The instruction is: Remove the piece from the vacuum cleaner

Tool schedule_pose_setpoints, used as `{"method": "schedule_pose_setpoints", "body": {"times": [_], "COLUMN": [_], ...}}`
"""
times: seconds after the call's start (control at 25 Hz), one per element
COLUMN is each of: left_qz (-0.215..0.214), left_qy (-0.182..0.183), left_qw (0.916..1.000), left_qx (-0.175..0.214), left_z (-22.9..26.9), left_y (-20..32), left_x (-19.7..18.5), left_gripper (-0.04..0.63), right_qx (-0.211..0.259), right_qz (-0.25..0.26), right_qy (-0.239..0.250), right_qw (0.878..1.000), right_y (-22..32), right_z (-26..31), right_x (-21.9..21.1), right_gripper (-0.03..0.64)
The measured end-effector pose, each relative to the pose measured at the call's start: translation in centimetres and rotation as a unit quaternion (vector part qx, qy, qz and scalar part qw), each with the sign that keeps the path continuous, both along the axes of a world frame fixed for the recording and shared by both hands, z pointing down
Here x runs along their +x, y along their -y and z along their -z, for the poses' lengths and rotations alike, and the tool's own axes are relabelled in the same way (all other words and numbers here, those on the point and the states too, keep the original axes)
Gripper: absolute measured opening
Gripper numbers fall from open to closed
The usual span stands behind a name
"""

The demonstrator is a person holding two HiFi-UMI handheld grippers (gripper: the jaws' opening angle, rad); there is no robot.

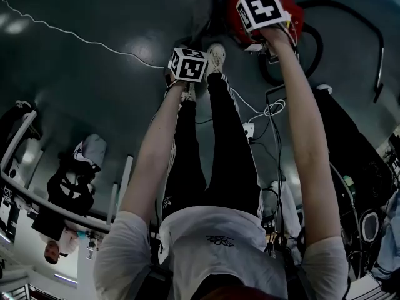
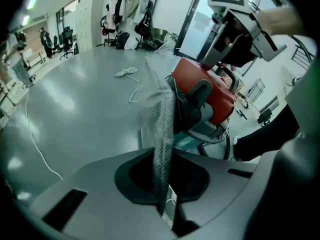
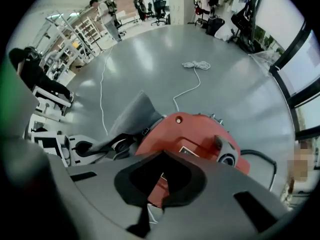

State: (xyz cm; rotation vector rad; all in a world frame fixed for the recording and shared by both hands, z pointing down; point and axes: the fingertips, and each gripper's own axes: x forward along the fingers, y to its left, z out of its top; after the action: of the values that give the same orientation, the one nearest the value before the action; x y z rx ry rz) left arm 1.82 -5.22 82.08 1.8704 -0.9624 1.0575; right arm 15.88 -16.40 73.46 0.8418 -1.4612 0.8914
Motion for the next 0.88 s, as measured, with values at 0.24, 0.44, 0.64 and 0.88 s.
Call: {"method": "schedule_pose_setpoints", "body": {"times": [0.24, 0.44, 0.64, 0.88], "left_qz": [0.002, 0.02, 0.024, -0.013], "left_qy": [0.0, 0.006, 0.005, 0.023], "left_qw": [0.9996, 0.9996, 0.9992, 0.9988], "left_qx": [-0.029, -0.018, -0.033, -0.041], "left_z": [-1.0, -0.5, -0.6, -0.9], "left_y": [0.5, 0.5, 0.8, 2.1], "left_x": [0.6, 0.2, 0.2, 1.1], "left_gripper": [0.017, 0.017, 0.017, 0.017], "right_qx": [0.071, 0.105, 0.101, 0.105], "right_qz": [0.058, 0.101, 0.125, 0.183], "right_qy": [-0.034, -0.066, -0.089, -0.137], "right_qw": [0.995, 0.987, 0.983, 0.968], "right_y": [-0.5, -0.3, -0.3, 0.7], "right_z": [-0.3, -0.3, -0.3, -0.7], "right_x": [-0.2, -0.7, -0.7, -0.4], "right_gripper": [0.0, -0.002, -0.002, -0.002]}}
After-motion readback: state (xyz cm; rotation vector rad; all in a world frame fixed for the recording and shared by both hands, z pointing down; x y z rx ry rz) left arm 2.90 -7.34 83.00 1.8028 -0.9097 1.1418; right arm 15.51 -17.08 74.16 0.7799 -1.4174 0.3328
